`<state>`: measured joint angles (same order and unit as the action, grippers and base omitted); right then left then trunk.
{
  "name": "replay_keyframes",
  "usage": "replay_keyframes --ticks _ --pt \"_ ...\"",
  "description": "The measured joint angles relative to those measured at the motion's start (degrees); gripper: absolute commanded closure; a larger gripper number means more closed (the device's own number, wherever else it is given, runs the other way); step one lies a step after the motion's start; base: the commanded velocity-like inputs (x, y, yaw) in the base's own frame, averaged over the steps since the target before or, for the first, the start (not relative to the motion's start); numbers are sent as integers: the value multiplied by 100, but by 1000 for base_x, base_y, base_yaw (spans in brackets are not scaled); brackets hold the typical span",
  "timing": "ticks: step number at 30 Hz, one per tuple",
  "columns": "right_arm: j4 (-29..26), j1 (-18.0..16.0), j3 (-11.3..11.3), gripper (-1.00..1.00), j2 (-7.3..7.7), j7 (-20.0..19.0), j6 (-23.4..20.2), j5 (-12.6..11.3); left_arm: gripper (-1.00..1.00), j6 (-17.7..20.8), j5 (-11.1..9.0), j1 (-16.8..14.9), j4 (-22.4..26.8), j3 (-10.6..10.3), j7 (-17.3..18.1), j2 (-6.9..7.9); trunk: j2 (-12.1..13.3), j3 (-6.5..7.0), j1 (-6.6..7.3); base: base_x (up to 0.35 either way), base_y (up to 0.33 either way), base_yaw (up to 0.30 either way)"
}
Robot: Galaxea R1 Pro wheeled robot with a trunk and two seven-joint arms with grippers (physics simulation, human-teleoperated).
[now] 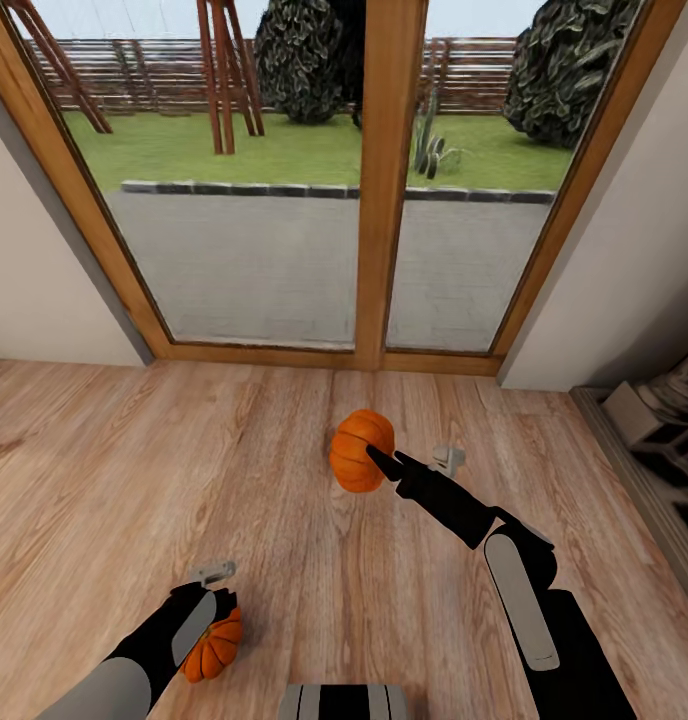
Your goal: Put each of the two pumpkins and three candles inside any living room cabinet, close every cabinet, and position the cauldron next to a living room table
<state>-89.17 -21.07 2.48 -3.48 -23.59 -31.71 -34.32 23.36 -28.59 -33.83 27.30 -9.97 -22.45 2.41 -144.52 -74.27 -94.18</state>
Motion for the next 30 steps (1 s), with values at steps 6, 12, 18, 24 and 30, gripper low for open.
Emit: replay_keyframes --ticks 6,12,18,24,30 --pt "0 0 -3 100 0 0 1 0 -100 0 0 0 0 0 0 -10 0 0 0 0 0 0" --pt "1 0 -6 100 0 1 5 14 -100 0 -1 0 0 -143 0 -8 -6 -110 -13 0 0 0" --pt "-4 0 -12 100 0 0 3 -3 -100 0 0 0 0 -322 0 -4 -8 -133 -15 0 0 0" --pt "-8 0 -10 100 0 0 3 -1 -100 0 0 0 0 -356 0 -3 -8 -133 -15 0 0 0" --pt "-2 0 -5 100 0 -1 10 1 -100 -1 0 0 0 -365 -3 2 -9 -155 -18 0 0 0"
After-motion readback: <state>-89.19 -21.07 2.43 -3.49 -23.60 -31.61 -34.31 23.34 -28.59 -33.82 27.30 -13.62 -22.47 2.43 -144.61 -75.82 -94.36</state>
